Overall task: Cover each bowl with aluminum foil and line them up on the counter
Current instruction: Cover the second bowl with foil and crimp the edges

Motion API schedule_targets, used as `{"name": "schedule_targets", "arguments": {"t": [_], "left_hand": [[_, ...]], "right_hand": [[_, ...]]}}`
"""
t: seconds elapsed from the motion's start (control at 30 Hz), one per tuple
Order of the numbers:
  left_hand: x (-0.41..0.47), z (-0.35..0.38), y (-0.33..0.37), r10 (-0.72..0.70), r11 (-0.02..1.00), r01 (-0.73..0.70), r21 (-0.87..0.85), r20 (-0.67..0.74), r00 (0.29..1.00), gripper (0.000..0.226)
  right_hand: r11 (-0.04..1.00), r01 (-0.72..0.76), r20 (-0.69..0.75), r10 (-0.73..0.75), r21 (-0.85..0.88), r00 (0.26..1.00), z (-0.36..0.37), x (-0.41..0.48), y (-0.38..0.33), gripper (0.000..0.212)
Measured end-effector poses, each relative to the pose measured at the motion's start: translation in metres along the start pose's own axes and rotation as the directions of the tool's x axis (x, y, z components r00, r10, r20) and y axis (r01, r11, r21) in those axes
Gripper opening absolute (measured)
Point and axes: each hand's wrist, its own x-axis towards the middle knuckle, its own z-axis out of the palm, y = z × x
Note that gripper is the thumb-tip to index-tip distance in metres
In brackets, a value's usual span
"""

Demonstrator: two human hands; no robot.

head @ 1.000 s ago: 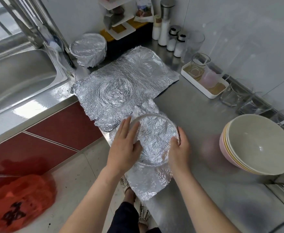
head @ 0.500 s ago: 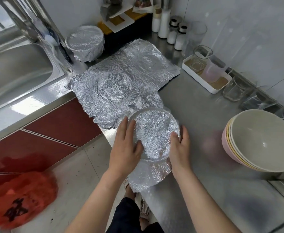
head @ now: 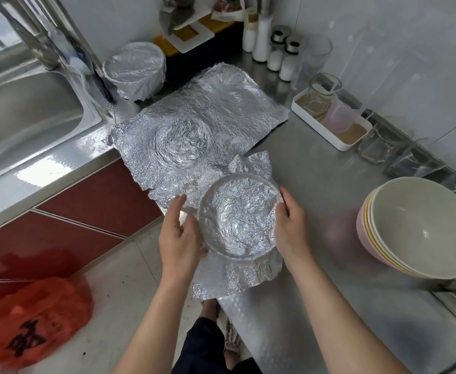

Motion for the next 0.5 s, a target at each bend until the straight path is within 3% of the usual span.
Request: {"name": "schedule_targets", "arguments": {"t": [0.07, 0.23, 0.4, 0.5], "left_hand": [[0.002, -0.003, -0.003, -0.073, 0.996, 0.074, -0.04, 0.027, 0.997, 0.04], [0.008, 0.0, -0.001, -0.02, 0.996, 0.008, 0.086, 0.142, 0.99, 0.038], [0.017, 0.001, -0.001, 0.075, 0.956, -0.113, 0.27, 0.148, 0.986, 0.045], [0.016, 0.007, 0.0, 0.169, 0.907, -0.228, 0.355, 0.189, 0.967, 0.05]], "right_hand": [[1.0, -0.008, -0.018, 0.008, -0.017, 1.0, 0.001, -0.001, 0.002, 0.044], [0.999, -0.004, -0.098, 0.0, -0.043, 0.995, 0.008, -0.008, 0.002, 0.046], [0.997, -0.049, -0.093, 0.044, -0.051, 0.995, 0.002, -0.015, -0.006, 0.054], [0.99, 0.002, -0.076, -0.013, -0.143, 0.997, -0.009, -0.004, -0.013, 0.057]]}}
